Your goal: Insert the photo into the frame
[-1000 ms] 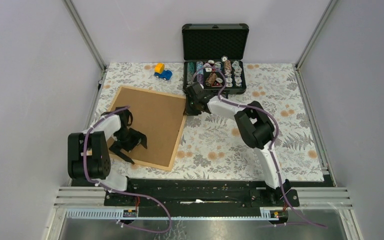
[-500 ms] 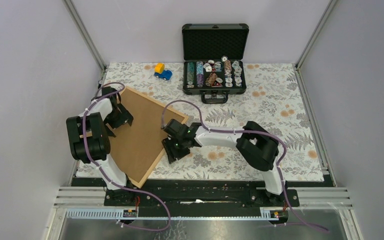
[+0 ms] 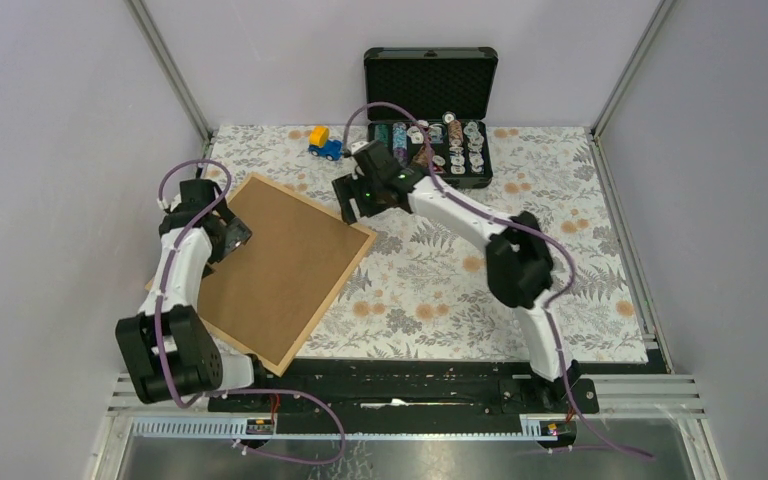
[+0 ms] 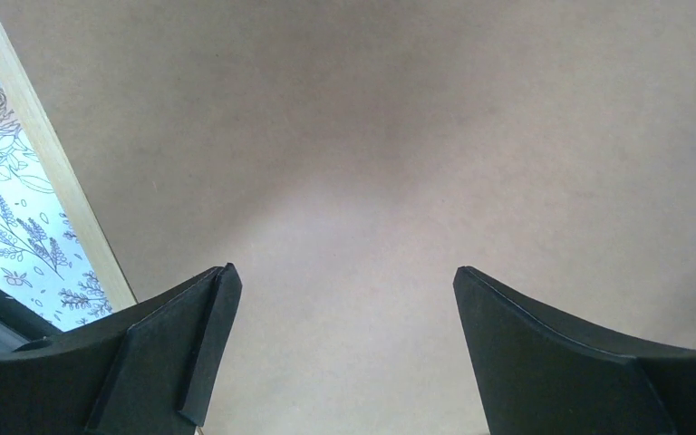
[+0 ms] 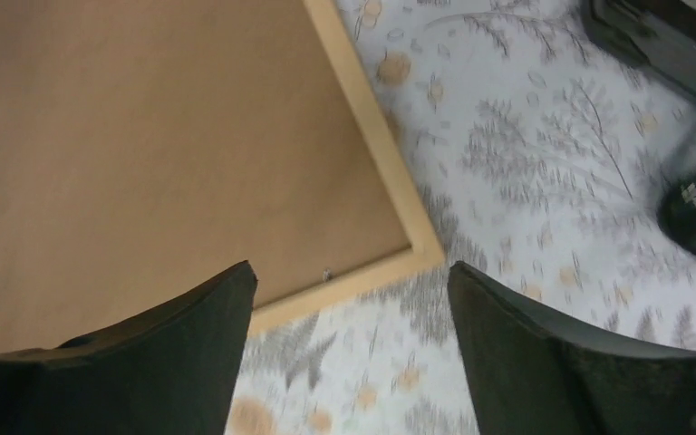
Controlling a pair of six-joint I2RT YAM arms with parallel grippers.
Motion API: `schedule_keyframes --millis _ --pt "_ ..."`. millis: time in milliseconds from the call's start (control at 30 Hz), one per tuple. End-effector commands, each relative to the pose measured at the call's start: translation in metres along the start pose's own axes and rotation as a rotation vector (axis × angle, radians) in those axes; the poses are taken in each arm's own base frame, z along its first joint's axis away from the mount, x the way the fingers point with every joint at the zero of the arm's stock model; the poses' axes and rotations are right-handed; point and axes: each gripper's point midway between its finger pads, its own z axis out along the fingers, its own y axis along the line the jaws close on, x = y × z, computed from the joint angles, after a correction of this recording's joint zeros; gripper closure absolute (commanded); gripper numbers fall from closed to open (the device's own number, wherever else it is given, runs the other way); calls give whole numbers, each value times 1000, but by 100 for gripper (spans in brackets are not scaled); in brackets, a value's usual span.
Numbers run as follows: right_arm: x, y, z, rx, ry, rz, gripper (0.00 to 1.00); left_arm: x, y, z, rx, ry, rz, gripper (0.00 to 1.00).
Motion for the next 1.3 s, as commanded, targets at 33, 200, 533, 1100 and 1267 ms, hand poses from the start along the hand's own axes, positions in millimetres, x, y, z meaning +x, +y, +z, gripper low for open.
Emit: schedule_keyframes --millis 33,200,533,1100,1267 --pt "10 -11 73 25 80 -112 26 15 -5 -16 55 32 24 1" --pt "8 -13 98 21 87 -150 44 16 -7 -25 73 4 52 1" --pt "61 -45 124 147 204 -105 66 -24 -28 -50 109 -97 73 1" --pt "149 -90 61 381 271 397 100 -31 -118 -11 207 -14 129 1" --pt "176 -53 54 273 262 526 100 -21 -184 27 371 157 180 1"
